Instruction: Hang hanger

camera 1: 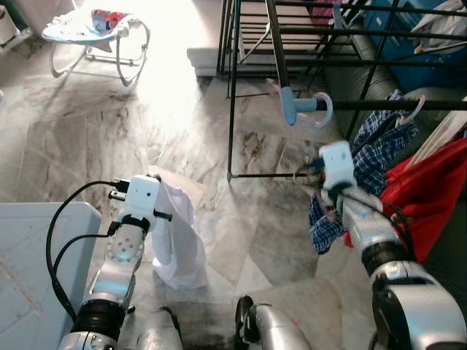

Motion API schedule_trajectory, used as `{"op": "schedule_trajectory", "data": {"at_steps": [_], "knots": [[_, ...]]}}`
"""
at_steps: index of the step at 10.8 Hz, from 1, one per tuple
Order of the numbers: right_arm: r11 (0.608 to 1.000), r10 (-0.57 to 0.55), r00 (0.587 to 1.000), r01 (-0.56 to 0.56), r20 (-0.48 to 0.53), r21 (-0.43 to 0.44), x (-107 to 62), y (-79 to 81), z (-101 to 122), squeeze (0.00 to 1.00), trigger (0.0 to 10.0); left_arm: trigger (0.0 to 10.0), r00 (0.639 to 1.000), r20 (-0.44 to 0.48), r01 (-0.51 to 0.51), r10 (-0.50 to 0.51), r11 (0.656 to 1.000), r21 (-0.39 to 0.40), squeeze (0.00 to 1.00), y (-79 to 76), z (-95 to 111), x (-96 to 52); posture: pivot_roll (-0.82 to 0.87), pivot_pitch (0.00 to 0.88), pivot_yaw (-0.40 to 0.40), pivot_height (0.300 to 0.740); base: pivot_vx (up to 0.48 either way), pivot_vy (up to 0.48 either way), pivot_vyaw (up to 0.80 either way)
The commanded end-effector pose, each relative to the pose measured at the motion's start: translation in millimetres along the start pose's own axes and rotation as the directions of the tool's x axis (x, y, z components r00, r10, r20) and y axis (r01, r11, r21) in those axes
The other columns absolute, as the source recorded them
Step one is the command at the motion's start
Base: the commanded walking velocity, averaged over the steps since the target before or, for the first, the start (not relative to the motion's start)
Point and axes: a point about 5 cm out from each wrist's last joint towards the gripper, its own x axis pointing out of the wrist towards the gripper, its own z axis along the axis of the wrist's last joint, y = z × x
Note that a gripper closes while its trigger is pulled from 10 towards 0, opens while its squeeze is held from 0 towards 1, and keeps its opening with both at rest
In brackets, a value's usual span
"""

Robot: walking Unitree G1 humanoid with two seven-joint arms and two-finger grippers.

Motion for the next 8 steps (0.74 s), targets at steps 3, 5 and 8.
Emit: {"op": "schedule_trajectory", "data": {"at_steps": [3, 5, 8], "knots": [[1.000, 0.028, 1.000, -0.028, -0.007, 0.008, -2.2, -8.1, 2, 1.00, 10.0, 10.0, 1.000, 0.003, 0.022, -0.022, 1.000, 0.007, 0.00, -5.2, 2, -0.8, 0.00, 0.179, -0.082, 0.740, 0.000, 0.000, 0.00], [0.994, 0.108, 0.994, -0.108, 0.015, 0.033, -2.2, -11.3, 13, 1.00, 10.0, 10.0, 0.999, -0.016, 0.038, -0.038, 0.999, 0.016, 0.00, -7.3, -2, -2.6, 0.00, 0.183, -0.083, 0.740, 0.000, 0.000, 0.00], [0.979, 0.203, 0.979, -0.203, -0.015, -0.023, -4.2, -26.4, 25, 0.00, 10.0, 10.0, 0.998, -0.025, 0.057, -0.056, 0.998, 0.019, 0.00, -11.1, -3, -1.6, -0.01, 0.183, -0.086, 0.740, 0.000, 0.000, 0.00]]}}
